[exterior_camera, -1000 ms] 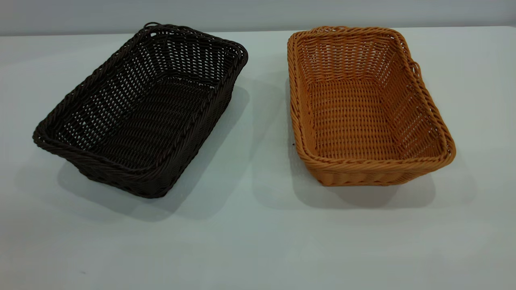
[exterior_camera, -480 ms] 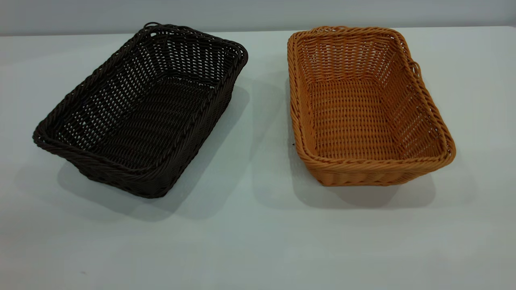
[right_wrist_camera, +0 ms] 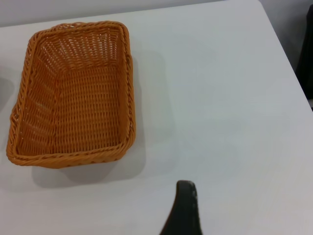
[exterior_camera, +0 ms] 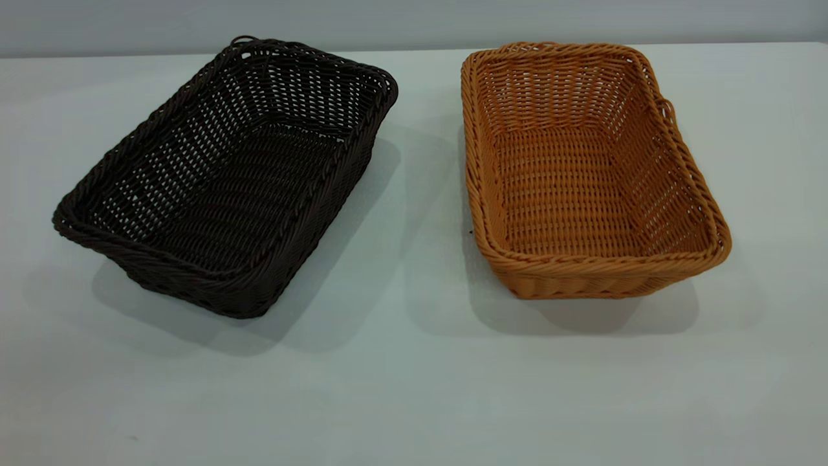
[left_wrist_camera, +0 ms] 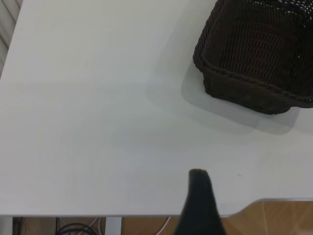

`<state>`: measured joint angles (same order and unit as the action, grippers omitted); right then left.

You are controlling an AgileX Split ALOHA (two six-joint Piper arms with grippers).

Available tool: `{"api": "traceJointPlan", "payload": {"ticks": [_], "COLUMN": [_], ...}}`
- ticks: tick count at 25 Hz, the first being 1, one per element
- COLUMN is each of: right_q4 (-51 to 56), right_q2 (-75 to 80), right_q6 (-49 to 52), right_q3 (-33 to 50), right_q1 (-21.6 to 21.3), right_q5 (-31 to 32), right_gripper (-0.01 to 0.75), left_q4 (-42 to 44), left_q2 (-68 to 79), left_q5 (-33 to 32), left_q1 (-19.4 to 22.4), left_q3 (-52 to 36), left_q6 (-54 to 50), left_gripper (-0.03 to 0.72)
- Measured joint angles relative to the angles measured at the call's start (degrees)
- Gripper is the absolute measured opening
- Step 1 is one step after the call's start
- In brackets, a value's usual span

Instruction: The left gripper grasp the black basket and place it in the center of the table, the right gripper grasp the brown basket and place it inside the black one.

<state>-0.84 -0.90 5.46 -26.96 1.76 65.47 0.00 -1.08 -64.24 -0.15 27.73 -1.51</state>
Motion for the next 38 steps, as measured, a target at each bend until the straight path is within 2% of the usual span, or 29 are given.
{"api": "traceJointPlan", "payload": {"ticks": [10, 17, 22, 31, 38], "right_q4": [0.0, 0.0, 0.0, 0.0, 0.24], "right_q2": [0.0, 0.0, 4.07, 21.03, 30.94], "right_q6": [0.0, -0.11, 0.4, 3.59, 5.64], "right_q3": [0.0, -1.89, -6.66, -9.86, -9.86], "right_q1": [0.0, 0.0, 0.0, 0.0, 0.0], "right_q5": [-0.06, -2.69, -3.06, -3.96, -7.07], "right_gripper": [0.573, 0.573, 0.573, 0.573, 0.573], "left_q4": [0.0, 0.0, 0.0, -0.61, -5.16], "left_q2": [0.0, 4.6, 19.28, 51.77, 73.98], "left_q5": [0.0, 0.37, 7.85, 27.57, 36.96], "left_q1": [0.0, 0.0, 0.0, 0.0, 0.0], "left_q3": [0.0, 0.97, 5.06, 15.25, 27.53], "left_q6": [0.0, -0.4, -0.86, -0.7, 7.24], "left_gripper": [0.505, 0.505, 0.505, 0.505, 0.505]}}
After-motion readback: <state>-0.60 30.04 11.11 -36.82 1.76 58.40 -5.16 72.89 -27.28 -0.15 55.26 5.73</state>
